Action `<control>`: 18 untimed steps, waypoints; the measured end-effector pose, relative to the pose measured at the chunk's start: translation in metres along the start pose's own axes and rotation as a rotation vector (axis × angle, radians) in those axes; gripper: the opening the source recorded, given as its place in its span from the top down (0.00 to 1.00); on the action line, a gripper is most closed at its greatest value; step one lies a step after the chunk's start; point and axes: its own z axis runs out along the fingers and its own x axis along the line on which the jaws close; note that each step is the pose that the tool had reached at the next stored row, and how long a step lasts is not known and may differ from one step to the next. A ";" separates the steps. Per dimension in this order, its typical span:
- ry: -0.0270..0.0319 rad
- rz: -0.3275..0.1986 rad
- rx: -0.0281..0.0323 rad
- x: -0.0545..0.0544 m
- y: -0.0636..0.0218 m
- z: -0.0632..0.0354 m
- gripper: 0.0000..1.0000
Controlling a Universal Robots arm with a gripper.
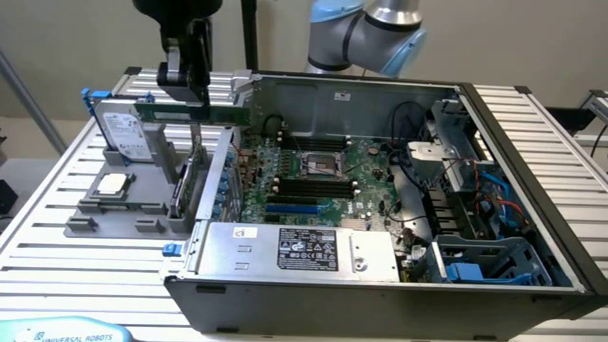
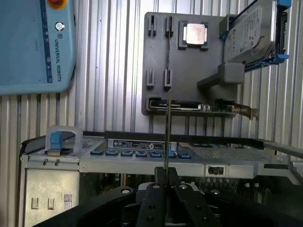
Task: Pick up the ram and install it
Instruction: 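Pick up the ram and move it above insertion slot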
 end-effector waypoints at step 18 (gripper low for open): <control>-0.0162 -0.001 0.0004 0.002 -0.0820 -0.0021 0.86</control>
